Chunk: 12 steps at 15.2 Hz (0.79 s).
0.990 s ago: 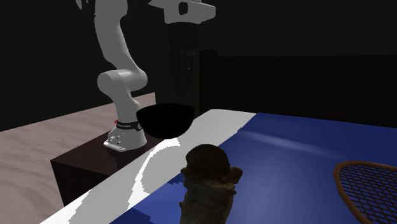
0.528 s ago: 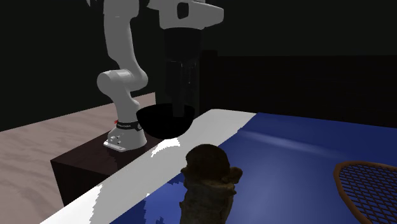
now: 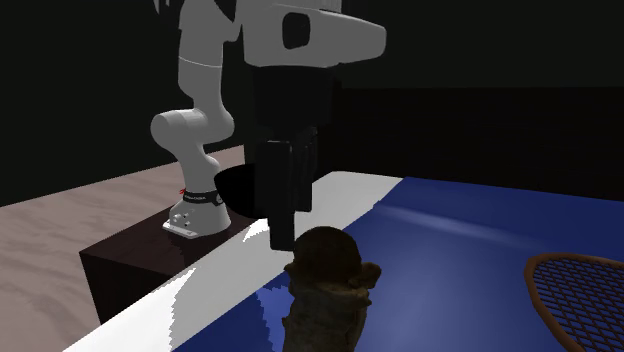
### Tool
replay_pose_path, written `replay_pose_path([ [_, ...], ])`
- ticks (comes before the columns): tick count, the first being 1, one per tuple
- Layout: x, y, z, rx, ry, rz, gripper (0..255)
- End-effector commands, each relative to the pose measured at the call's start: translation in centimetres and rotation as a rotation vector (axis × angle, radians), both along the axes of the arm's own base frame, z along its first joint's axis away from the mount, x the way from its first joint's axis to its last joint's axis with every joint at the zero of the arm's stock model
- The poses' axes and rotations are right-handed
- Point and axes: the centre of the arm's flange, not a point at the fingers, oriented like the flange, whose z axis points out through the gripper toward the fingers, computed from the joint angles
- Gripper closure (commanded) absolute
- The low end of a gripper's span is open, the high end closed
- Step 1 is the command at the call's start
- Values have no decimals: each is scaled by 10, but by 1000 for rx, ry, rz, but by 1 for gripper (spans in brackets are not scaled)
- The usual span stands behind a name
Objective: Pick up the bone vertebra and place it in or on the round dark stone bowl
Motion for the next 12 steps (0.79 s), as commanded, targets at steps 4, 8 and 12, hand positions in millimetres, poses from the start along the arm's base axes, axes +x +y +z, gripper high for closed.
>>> replay_pose_path([
  [4, 3, -12, -22, -1, 0, 2, 0],
  [8, 3, -13, -41, -1, 0, 2, 0],
  [12, 3, -13, -41, -1, 0, 2, 0],
])
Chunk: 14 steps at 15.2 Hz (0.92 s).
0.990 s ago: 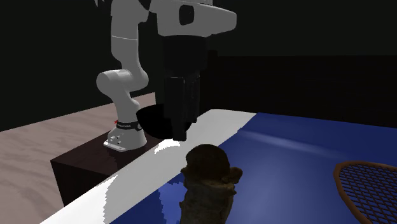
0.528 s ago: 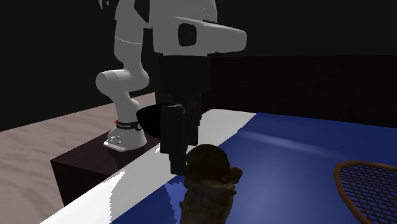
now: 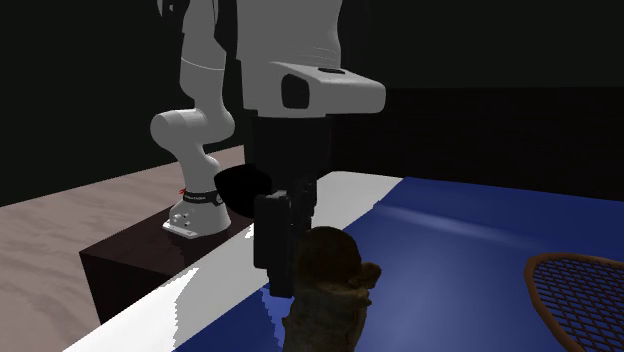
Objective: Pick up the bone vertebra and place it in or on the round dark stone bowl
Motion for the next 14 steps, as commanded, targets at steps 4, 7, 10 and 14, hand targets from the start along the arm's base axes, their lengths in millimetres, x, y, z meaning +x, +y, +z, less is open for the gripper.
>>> replay_pose_path([
  [4, 0, 0, 0, 0, 0, 0, 255],
  [7, 0, 0, 0, 0, 0, 0, 255],
  [10, 0, 0, 0, 0, 0, 0, 255],
  [14, 0, 0, 5, 0, 0, 0, 255],
])
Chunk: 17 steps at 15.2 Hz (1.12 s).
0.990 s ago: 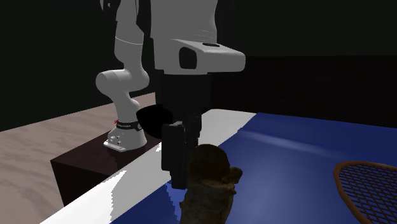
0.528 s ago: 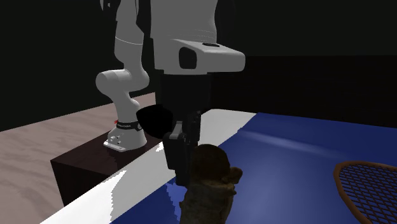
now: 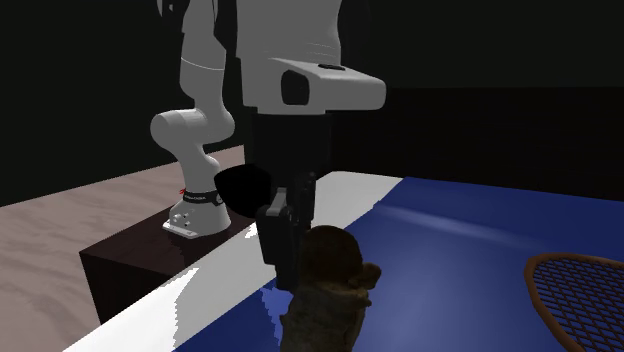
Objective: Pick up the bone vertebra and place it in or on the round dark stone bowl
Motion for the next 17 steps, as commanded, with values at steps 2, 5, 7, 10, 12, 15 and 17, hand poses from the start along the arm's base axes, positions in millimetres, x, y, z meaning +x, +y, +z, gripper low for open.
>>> replay_pose_path([
  [2, 0, 0, 13, 0, 0, 0, 255],
  [5, 0, 0, 29, 0, 0, 0, 255],
  [7, 0, 0, 40, 0, 0, 0, 255],
  [10, 0, 0, 55, 0, 0, 0, 255],
  [12, 0, 0, 66, 0, 0, 0, 255],
  [15, 0, 0, 82, 0, 0, 0, 255],
  [17, 0, 0, 92, 0, 0, 0, 255],
])
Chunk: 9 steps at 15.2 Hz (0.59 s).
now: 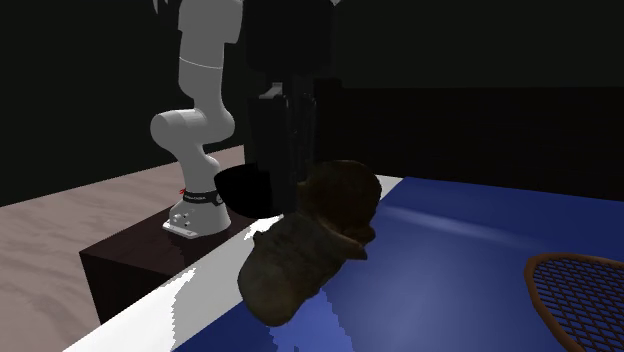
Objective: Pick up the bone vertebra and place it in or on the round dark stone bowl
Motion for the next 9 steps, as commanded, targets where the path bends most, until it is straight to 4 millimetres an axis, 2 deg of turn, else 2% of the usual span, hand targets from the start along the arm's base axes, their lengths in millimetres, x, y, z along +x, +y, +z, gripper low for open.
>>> replay_pose_path([
  [1, 0, 1, 10, 0, 0, 0, 255],
  [9, 0, 1, 53, 0, 0, 0, 255],
])
